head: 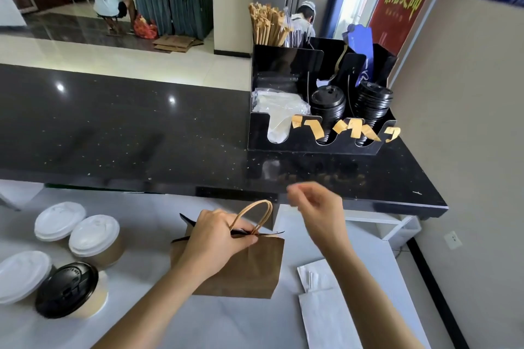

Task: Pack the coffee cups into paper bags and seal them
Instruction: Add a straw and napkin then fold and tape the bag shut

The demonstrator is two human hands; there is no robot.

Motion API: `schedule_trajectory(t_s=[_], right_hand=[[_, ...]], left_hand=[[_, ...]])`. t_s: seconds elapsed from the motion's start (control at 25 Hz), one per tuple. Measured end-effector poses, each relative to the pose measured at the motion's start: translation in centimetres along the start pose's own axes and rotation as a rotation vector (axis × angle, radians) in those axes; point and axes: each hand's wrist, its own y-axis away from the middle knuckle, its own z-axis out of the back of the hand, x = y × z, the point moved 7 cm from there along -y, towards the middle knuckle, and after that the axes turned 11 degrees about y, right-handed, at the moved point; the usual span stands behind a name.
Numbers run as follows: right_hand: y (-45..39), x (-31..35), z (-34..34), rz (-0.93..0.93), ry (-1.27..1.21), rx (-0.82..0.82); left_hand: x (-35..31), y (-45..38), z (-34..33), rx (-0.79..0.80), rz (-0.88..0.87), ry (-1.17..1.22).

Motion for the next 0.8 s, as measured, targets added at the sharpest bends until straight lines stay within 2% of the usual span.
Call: schedule_trajectory(t_s=[0.08, 0.12, 0.28, 0.36, 0.48, 0.64, 0.8], right_hand=[[-2.5, 2.3, 0.6, -0.018, -0.037, -0.102], [-3.6, 3.7, 0.9, 0.032, 0.044, -0.162], [-7.4, 8.3, 0.7, 0.382, 0.597, -0.44], [-9.3, 8.3, 0.5, 0.401, 0.783, -0.52], [-11.0, 7.2, 0.2, 0.37, 0.946, -0.558], [-12.6, 6.4, 0.5, 0.358, 0.978, -0.576], [-13.6, 6.8, 0.7, 0.511, 0.945, -0.559]], left_hand=[[0.1, 0.0, 0.0, 0.0, 0.007, 0.007], [0.2, -0.1, 0.0, 0.001, 0.006, 0.009], [0.6, -0.2, 0.0, 0.008, 0.006, -0.014], [0.9, -0.3, 0.0, 0.012, -0.009, -0.014], [1.3, -0.5, 0.0, 0.012, -0.026, -0.004], [1.0, -0.5, 0.1, -0.003, -0.069, -0.002], [1.0, -0.4, 0.2, -0.001, -0.069, -0.018]])
